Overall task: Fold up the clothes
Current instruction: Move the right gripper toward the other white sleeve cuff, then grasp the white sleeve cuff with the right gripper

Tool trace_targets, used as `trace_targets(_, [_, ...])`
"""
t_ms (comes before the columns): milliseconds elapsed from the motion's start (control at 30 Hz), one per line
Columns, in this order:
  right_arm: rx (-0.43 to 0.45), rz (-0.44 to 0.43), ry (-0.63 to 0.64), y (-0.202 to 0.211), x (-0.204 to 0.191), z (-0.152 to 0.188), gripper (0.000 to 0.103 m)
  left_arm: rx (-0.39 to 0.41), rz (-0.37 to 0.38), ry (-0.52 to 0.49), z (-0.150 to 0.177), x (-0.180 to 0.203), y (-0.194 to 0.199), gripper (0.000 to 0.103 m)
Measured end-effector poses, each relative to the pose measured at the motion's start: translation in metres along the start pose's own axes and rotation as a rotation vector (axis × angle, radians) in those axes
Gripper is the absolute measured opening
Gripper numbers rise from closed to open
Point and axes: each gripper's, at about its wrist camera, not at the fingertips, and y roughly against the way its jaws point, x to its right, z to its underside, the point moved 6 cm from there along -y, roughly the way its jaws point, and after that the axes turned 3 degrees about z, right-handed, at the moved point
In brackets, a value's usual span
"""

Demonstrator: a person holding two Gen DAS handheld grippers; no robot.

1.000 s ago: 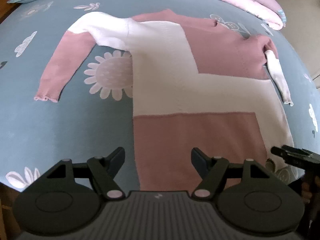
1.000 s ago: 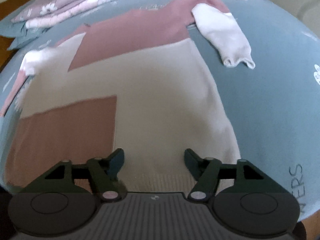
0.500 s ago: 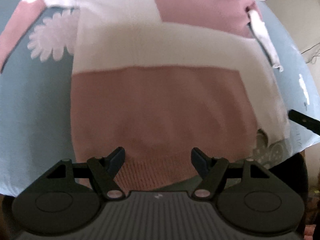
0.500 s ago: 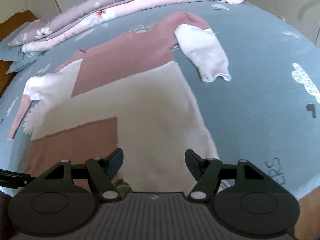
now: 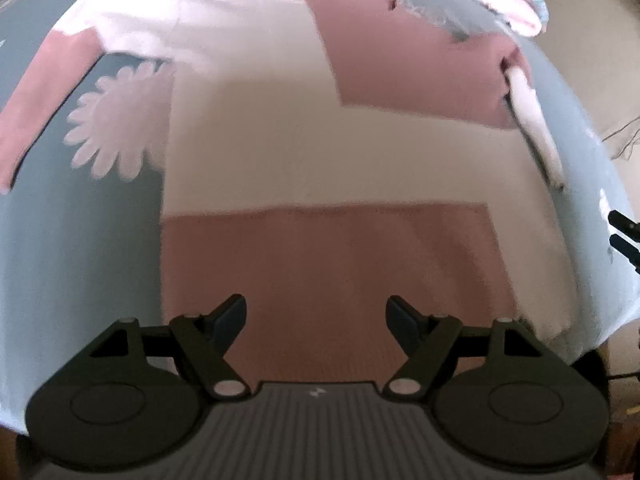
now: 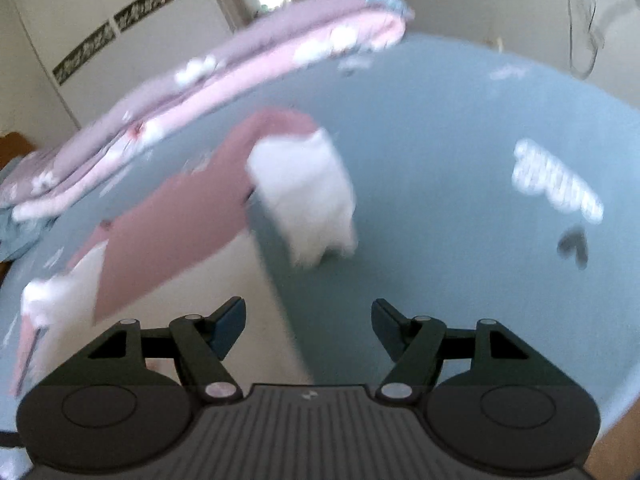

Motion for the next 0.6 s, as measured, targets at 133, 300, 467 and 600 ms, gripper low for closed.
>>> trace_targets(133, [-0.004, 0.028, -0.012, -0.040, 0.007, -0.034, 0.074, 0.017, 0.031, -0.013, -0.028, 0.025, -0.015, 0.076])
trace_targets(300, [-0.013, 0.050, 0.002, -0.102, 0.002, -0.058, 0.067, 0.018, 0.044, -0.050, -0.053, 0.059, -0.049, 0.076])
trace_targets(467, [-0.082, 0.084, 0.067, -0.136, -0.010, -0.045, 0.052, 0.001, 0.032, -0.054, -0.059, 0.070, -0.078, 0.077])
trace_targets(600, [-0.097, 0.081, 0.166, -0.128, -0.018, -0.047, 0.008, 0.010, 0.048, -0.098, -0.056, 0.074, -0.080, 0.085])
